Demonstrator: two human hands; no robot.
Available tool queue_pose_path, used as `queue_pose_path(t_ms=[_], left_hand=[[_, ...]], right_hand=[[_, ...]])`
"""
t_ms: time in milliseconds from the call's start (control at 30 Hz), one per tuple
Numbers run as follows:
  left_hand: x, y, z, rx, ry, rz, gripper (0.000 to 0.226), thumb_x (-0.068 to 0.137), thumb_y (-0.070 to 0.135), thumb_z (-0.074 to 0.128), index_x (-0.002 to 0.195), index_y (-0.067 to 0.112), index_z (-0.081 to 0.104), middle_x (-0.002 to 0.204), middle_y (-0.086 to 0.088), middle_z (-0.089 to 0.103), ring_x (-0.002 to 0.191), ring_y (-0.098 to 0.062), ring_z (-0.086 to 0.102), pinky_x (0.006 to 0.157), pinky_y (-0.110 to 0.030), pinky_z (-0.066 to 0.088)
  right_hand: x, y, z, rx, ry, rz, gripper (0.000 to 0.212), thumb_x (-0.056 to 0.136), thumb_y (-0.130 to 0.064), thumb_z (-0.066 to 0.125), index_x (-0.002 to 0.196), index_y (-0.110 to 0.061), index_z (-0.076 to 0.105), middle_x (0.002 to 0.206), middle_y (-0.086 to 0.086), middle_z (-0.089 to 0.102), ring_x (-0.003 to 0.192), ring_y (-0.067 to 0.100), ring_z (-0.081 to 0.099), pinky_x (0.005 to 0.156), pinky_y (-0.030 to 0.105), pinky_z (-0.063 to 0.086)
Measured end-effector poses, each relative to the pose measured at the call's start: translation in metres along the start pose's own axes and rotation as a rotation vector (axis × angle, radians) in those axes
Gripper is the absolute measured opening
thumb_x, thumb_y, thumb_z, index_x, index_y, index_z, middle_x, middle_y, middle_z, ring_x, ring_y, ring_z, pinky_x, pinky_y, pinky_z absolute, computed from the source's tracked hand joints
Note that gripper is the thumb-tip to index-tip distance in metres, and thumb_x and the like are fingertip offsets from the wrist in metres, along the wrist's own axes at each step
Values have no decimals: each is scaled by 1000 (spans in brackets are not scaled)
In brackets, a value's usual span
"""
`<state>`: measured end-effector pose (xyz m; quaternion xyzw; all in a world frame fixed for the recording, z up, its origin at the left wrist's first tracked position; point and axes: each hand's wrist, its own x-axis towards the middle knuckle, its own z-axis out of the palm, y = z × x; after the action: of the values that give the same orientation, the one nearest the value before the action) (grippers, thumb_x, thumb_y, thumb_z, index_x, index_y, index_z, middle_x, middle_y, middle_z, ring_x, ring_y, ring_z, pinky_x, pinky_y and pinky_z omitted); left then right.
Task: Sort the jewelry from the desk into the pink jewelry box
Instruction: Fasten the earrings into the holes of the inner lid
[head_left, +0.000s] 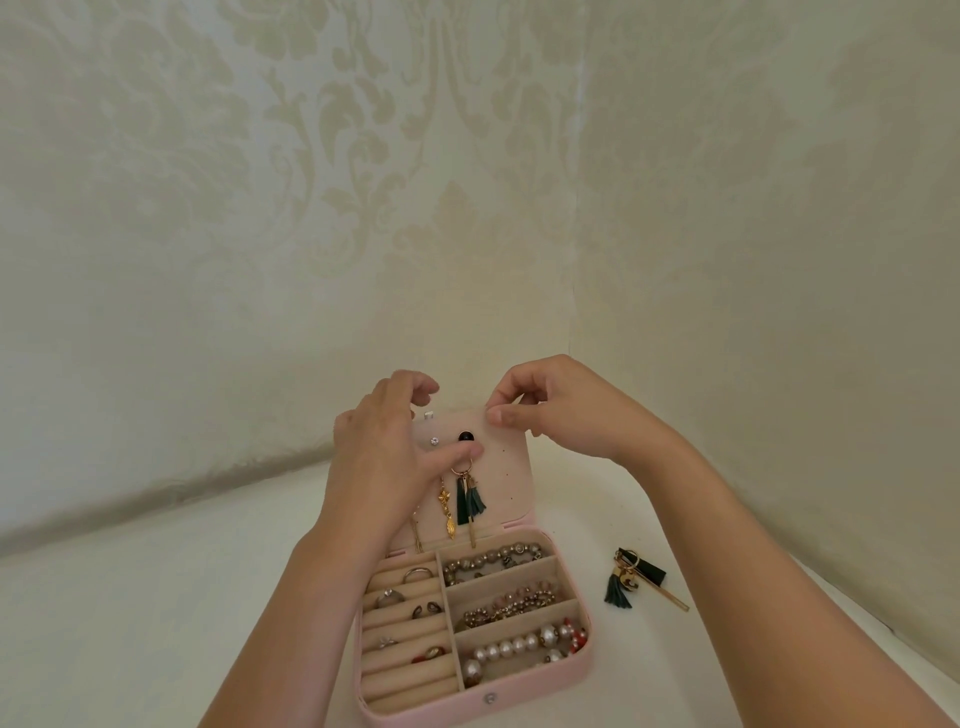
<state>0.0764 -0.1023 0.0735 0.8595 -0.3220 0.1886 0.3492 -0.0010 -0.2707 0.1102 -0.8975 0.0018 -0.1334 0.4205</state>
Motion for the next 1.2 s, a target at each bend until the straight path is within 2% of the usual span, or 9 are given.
queue_pose_path(t_ms=[100, 200, 333, 533, 633, 733, 833, 1100, 1200], left_hand=[[2, -1, -3, 81, -54, -23, 44, 60, 64, 71, 88, 35, 54, 85, 17, 56, 87, -11, 54, 86, -36, 36], [0, -3, -5, -21, -71, -32, 37, 60, 63, 72, 64, 33, 50, 62, 13, 56, 70, -15, 55, 74, -36, 39], [-1, 0, -5, -109, -66, -32, 36, 59, 59, 75, 63, 32, 51, 59, 12, 55, 67, -15, 54, 73, -37, 41], [0, -3, -9, -177, -136, -39, 36, 55, 57, 79, 62, 33, 52, 63, 14, 57, 74, -18, 54, 71, -38, 43], [-1, -6, -11, -233, -172, -41, 40, 46, 62, 79, 60, 34, 53, 60, 17, 57, 75, -20, 54, 66, -33, 39], [-1, -5, -14, -248, -204, -26, 42, 44, 65, 77, 62, 35, 55, 67, 22, 61, 75, -17, 54, 65, -31, 37], [-3, 1, -17, -249, -234, -31, 38, 50, 51, 84, 62, 29, 56, 73, 33, 60, 69, -10, 55, 67, -30, 38], [-4, 4, -20, -230, -238, -10, 47, 45, 57, 84, 77, 34, 58, 79, 23, 62, 64, -4, 53, 61, -24, 30], [-3, 4, -21, -238, -248, -10, 46, 44, 55, 86, 70, 28, 60, 72, 18, 64, 57, -1, 56, 58, -23, 34]], right_hand=[[1, 1, -1, 6, 2, -18, 8, 85, -15, 66, 79, -20, 67, 63, -16, 57, 57, 2, 47, 58, 18, 40], [2, 1, -2, 92, -6, -14, 6, 86, -9, 66, 81, -13, 67, 61, -9, 58, 49, -3, 49, 51, 11, 38], [10, 0, -8, 173, -46, 30, 4, 85, -11, 67, 81, -10, 69, 63, 2, 59, 44, 4, 45, 44, 13, 35], [53, -4, -17, 72, -492, 131, 7, 86, -10, 66, 81, -14, 71, 65, -3, 61, 45, 4, 44, 46, 14, 35], [65, 1, -12, 100, -718, 170, 15, 91, -3, 57, 86, -12, 68, 65, -8, 67, 54, 2, 57, 52, 13, 45], [67, 7, -13, 144, -834, 184, 19, 92, 3, 51, 88, -10, 65, 72, -7, 71, 65, 2, 66, 64, 15, 53], [65, 11, -19, 200, -880, 188, 20, 91, 6, 50, 89, -8, 64, 72, -6, 72, 65, 3, 67, 65, 16, 54], [61, 21, -12, 287, -861, 199, 19, 91, 6, 48, 91, -7, 63, 73, -6, 72, 67, 3, 67, 64, 15, 54], [59, 24, -9, 300, -855, 204, 20, 92, 6, 48, 91, -8, 63, 73, -6, 72, 66, 2, 67, 63, 14, 53]])
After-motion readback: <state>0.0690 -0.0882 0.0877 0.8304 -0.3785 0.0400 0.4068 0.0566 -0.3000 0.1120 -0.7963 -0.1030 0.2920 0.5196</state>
